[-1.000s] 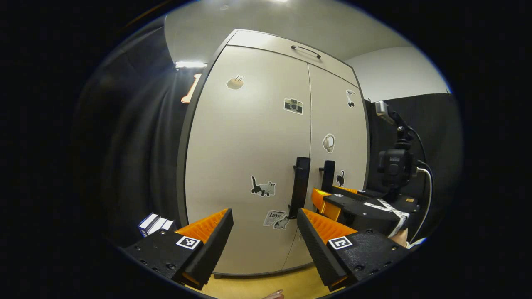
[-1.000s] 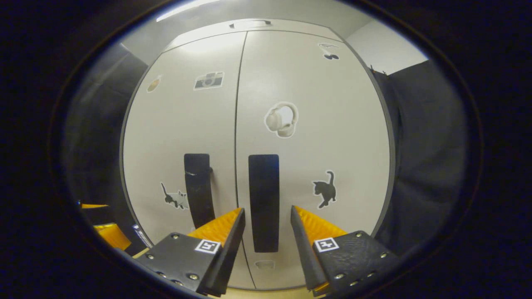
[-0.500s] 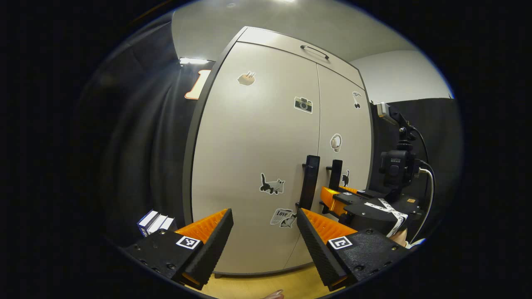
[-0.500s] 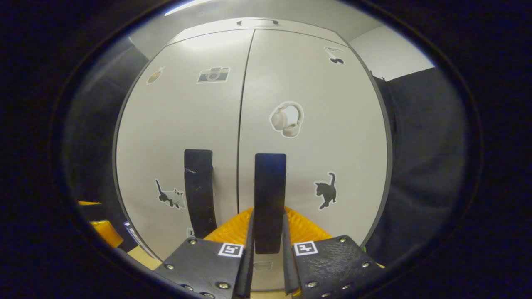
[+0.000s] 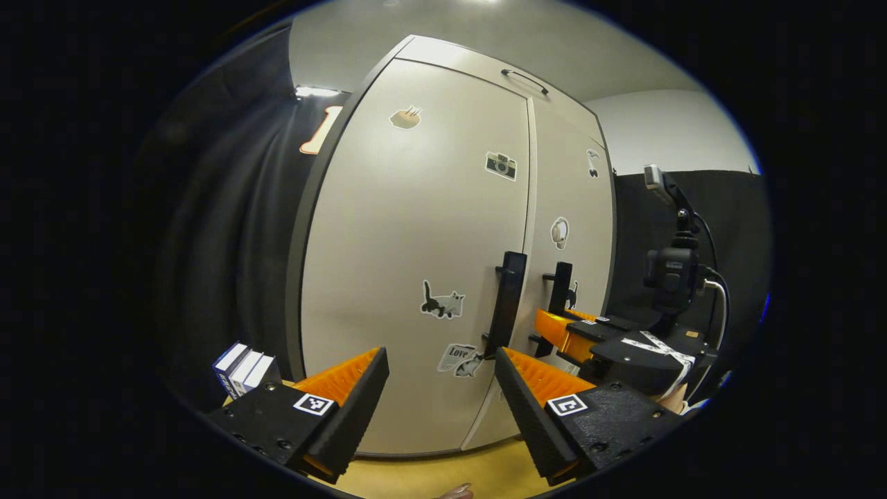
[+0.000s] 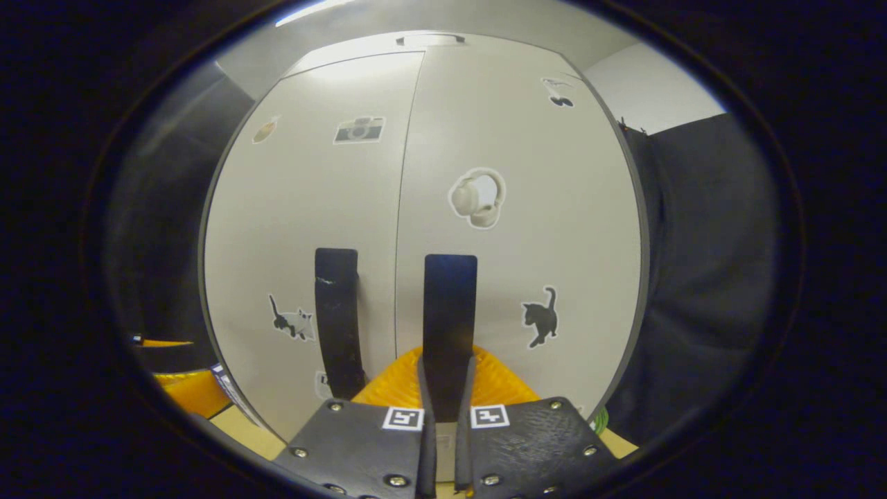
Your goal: Open the right door of the double-door shoe cabinet with the right hand, and open the left door with the left hand.
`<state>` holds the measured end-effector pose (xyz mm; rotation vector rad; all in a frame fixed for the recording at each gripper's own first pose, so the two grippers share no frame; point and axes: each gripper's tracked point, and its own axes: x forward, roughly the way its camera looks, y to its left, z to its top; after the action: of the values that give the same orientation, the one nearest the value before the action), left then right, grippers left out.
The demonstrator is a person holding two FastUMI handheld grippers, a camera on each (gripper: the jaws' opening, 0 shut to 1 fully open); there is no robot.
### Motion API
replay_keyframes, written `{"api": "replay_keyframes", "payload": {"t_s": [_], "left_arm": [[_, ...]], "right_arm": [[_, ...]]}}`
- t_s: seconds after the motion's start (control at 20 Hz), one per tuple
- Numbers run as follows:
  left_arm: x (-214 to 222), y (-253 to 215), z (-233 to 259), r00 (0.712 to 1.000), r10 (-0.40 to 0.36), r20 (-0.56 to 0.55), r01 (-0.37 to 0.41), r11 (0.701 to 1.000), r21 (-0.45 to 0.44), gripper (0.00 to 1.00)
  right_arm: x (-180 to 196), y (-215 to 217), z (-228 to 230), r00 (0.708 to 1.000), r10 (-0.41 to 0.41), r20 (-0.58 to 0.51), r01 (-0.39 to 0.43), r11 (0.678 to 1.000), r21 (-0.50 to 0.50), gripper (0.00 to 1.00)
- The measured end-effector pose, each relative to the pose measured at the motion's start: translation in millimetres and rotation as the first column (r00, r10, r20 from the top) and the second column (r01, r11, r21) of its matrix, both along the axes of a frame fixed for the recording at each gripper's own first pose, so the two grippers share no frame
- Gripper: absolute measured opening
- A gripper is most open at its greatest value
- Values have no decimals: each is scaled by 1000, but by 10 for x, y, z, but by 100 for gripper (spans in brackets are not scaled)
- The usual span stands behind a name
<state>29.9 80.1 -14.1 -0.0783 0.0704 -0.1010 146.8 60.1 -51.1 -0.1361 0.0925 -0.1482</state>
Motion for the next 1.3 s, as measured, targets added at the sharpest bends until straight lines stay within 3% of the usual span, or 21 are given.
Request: {"api": "replay_keyframes", "payload": {"t_s": [0.4,1.0,1.3], "left_arm": [[-206,-572,144,999,-2,41,1,1000,28,95],[-663,-1391,16,986,162,32,-162,987,-15,95],[-735,-1694,-23,982,187,32,-187,982,-9,96]], "right_arm": [[-686,-218,124,995,98,-22,-98,995,-9,11],[-1206,-642,235,956,289,-58,-288,957,13,10],[-1380,-899,294,945,320,-63,-319,948,17,10]]}}
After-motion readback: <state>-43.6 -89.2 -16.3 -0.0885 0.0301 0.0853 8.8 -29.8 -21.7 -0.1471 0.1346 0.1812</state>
